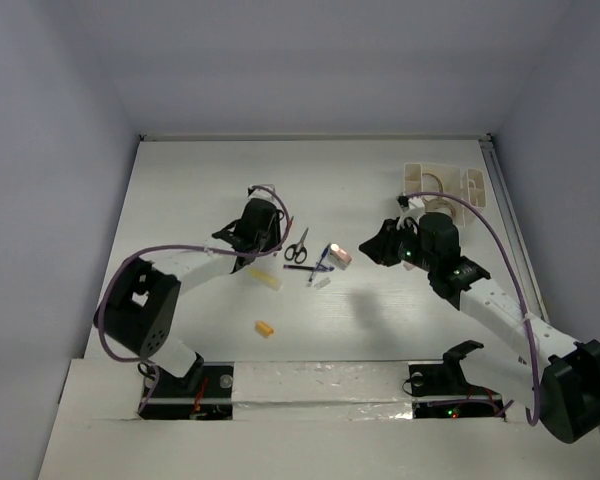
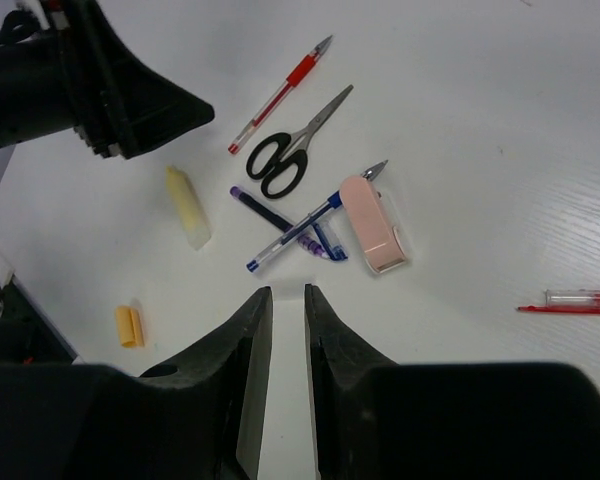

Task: Sort the stationery into containers
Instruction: Pick up the pen from the center of the board.

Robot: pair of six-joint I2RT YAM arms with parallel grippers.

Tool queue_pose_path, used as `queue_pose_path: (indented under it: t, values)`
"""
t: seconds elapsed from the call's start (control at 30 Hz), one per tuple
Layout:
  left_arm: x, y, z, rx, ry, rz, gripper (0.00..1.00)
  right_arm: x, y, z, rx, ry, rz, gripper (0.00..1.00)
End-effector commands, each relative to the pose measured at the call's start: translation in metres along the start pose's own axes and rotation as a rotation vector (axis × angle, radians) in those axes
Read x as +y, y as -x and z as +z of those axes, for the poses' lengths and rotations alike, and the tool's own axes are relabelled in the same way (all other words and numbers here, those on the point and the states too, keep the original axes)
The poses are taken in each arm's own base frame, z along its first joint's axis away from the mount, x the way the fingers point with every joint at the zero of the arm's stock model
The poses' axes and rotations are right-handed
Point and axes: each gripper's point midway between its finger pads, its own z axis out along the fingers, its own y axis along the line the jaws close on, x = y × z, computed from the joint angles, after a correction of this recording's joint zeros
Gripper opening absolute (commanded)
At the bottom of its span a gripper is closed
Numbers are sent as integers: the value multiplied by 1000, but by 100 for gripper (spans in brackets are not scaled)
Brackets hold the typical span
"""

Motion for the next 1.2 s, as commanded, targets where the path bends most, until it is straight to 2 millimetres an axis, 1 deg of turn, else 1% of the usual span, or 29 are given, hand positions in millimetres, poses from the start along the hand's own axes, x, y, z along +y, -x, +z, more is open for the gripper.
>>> queue_pose_path:
  t: [0.0, 0.03, 0.07, 0.1, 0.13, 0.2, 0.23, 0.27, 0.37, 0.6, 0.73, 0.83, 0.97, 1.07, 1.1, 1.13, 1.17]
  values:
    - [-18, 41, 12, -88, -20, 54, 31, 11, 11, 0, -46, 44, -22, 26]
    - [-17, 32, 23, -56, -13, 67, 30, 11, 10, 0, -45, 44, -21, 26]
    - [-22, 38, 26, -60, -24, 70, 30, 11, 11, 0, -46, 44, -22, 26]
    - [-23, 37, 30, -51, -22, 79, 30, 11, 10, 0, -44, 45, -23, 26]
    - [-21, 31, 37, -31, -10, 88, 29, 10, 10, 0, -42, 42, -22, 26]
    - [-20, 30, 43, -18, 6, 96, 29, 11, 11, -1, -48, 45, -25, 26]
    - [-18, 24, 48, 0, 14, 102, 28, 11, 11, -1, -50, 44, -26, 26]
    - [-20, 23, 49, 9, 6, 105, 28, 14, 9, 0, -43, 52, -28, 26]
    - [-20, 14, 54, 41, -1, 115, 26, 13, 9, 1, -40, 52, -27, 26]
    - [-14, -8, 61, 98, 7, 129, 22, 12, 7, 3, -36, 50, -24, 26]
    - [-9, -21, 64, 132, 17, 133, 22, 11, 6, 5, -31, 47, -22, 26]
    - [-3, -28, 66, 152, 42, 138, 22, 9, 6, 5, -33, 41, -21, 27]
    - [3, -33, 70, 168, 74, 143, 21, 7, 6, 6, -33, 27, -21, 27]
    - [6, -37, 72, 181, 90, 145, 16, -1, 6, 7, -29, -18, -19, 32]
    - [9, -37, 73, 177, 107, 146, 8, -5, 6, 7, -33, -37, -18, 33]
    - [11, -35, 72, 168, 122, 137, 2, -8, 4, 8, -25, -51, -15, 38]
    - [12, -32, 72, 149, 131, 129, 0, -9, 4, 8, -24, -58, -11, 41]
